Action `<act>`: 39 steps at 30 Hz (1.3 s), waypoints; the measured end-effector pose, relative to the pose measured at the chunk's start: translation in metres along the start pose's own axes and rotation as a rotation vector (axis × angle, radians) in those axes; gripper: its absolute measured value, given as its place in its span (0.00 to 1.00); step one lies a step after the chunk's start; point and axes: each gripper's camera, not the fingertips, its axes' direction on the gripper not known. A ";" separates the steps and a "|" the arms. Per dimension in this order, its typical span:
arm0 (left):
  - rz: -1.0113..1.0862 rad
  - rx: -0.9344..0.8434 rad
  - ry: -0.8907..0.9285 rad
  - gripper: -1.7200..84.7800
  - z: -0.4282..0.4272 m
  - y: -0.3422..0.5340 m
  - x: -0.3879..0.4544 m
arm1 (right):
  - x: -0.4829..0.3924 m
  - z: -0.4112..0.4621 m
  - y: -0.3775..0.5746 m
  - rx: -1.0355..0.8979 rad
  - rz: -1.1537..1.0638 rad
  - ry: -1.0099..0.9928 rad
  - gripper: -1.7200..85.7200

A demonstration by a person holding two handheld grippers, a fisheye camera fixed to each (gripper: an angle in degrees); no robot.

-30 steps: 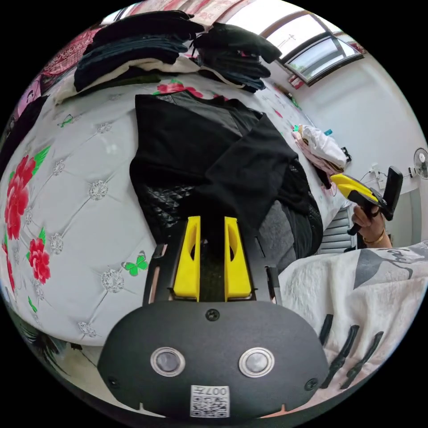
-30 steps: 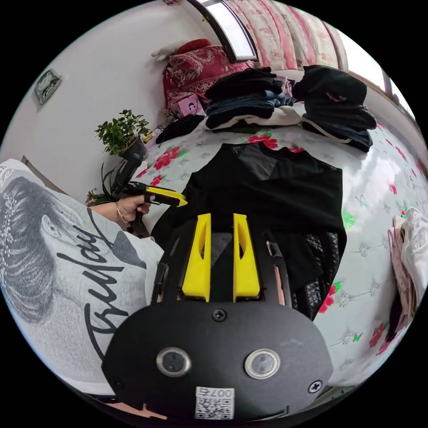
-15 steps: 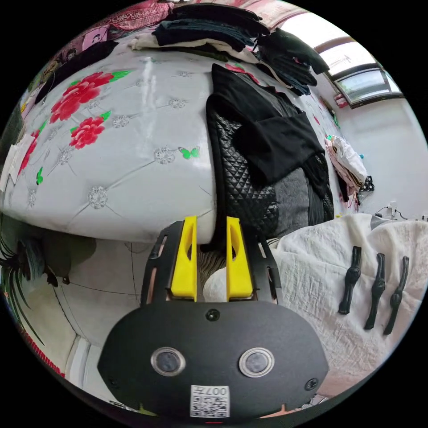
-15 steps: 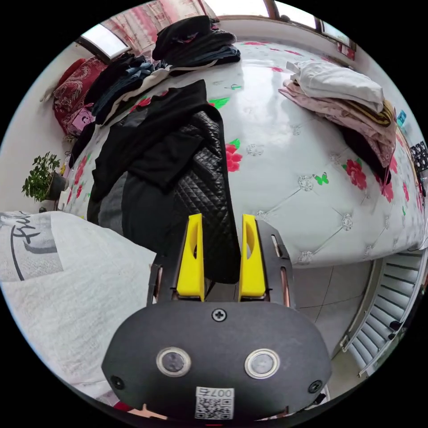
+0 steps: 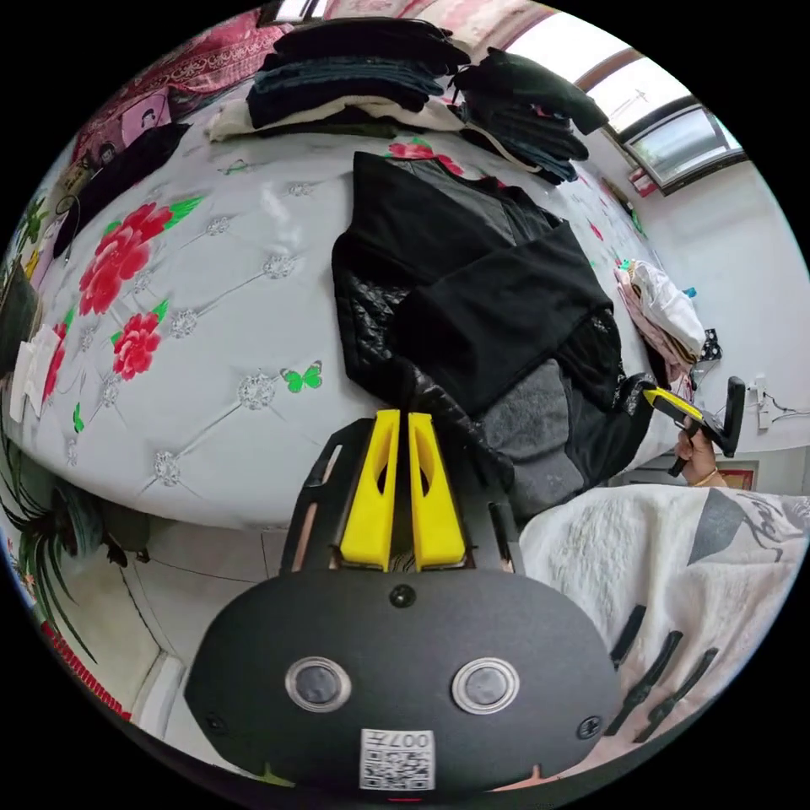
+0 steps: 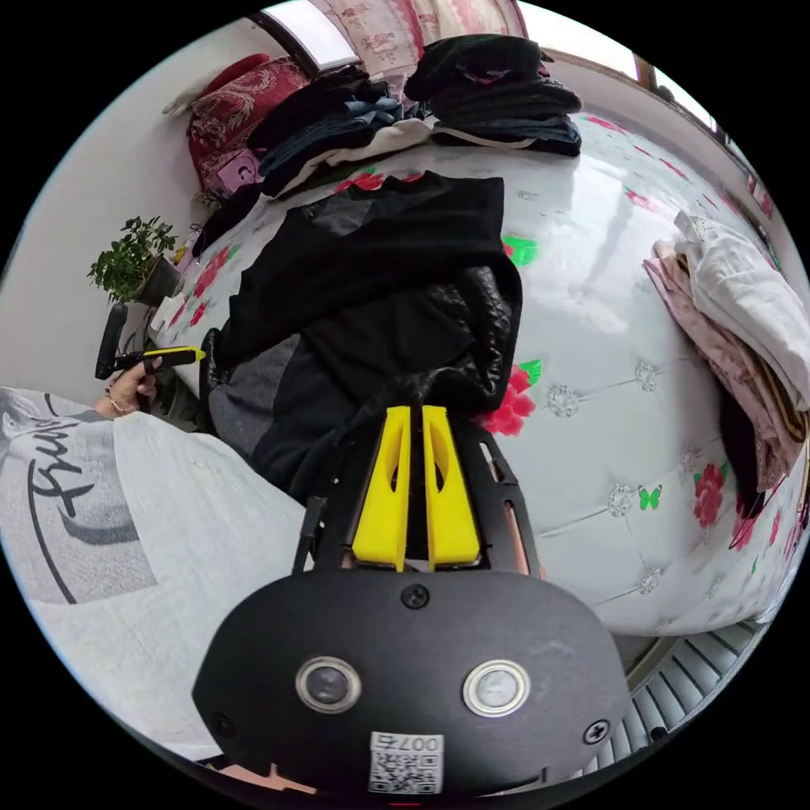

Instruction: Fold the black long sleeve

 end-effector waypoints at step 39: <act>-0.542 0.539 0.769 0.07 -0.128 -0.154 -0.229 | 0.328 -0.201 -0.104 0.585 0.465 -0.730 0.06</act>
